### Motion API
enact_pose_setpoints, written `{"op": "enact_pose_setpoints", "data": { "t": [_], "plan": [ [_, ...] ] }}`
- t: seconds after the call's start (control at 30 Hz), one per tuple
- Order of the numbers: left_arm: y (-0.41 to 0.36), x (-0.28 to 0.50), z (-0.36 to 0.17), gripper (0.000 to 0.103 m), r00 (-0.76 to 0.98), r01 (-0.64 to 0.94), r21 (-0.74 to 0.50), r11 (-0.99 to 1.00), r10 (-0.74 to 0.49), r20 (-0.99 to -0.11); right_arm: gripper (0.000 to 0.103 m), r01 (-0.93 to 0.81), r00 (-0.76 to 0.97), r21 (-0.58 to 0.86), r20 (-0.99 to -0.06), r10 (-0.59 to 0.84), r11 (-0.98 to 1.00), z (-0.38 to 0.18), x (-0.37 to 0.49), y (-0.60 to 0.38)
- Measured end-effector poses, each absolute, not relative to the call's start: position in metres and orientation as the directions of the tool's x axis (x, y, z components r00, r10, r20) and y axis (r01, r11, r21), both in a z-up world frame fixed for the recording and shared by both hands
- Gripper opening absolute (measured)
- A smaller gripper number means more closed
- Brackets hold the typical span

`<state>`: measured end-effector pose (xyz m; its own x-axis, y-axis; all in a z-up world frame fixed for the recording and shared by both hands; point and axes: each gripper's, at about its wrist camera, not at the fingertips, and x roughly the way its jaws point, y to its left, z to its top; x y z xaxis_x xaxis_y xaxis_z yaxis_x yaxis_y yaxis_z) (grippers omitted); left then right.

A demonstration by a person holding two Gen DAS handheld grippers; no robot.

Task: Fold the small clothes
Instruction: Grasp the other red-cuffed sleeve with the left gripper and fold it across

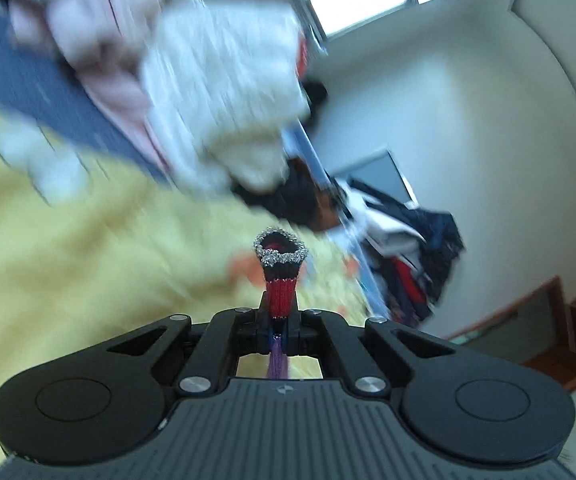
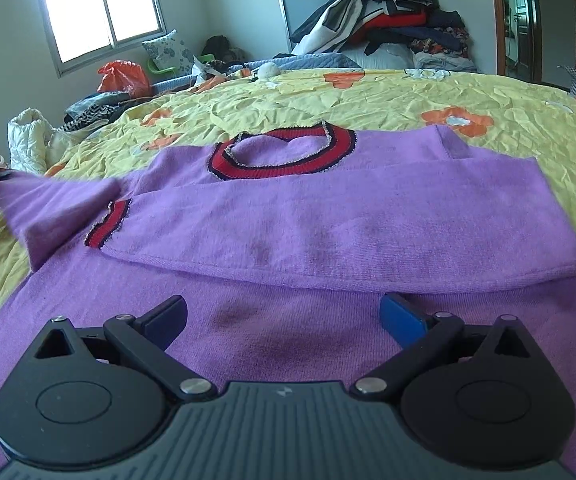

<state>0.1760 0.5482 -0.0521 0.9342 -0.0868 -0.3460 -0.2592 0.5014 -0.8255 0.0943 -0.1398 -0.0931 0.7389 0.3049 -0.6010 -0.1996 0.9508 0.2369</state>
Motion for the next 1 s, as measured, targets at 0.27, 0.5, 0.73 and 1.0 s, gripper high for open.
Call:
{"op": "enact_pose_setpoints", "data": {
  "t": [0.27, 0.5, 0.73, 1.0],
  "plan": [
    [0.588, 0.113, -0.068, 0.002, 0.887, -0.449, -0.778, 0.439, 0.117, -0.446, 0.103, -0.227, 0.712, 0.07, -0.669, 0.215, 0.971, -0.093, 0.096, -0.117],
    [0.586, 0.035, -0.096, 0.002, 0.808, -0.574, -0.787, 0.226, 0.312, -0.499, 0.103, -0.246, 0.708, 0.041, -0.674, 0.209, 0.968, -0.095, 0.093, -0.114],
    [0.52, 0.055, -0.02, 0.002, 0.828, -0.561, -0.691, 0.456, 0.328, -0.456, 0.103, -0.225, 0.696, 0.062, -0.688, 0.205, 0.972, -0.088, 0.09, -0.123],
    [0.303, 0.199, 0.075, 0.003, 0.901, -0.289, -0.505, 0.813, 0.053, -0.43, 0.103, -0.068, 0.674, 0.214, -0.711, 0.203, 0.974, -0.083, 0.056, -0.172]
  ]
}}
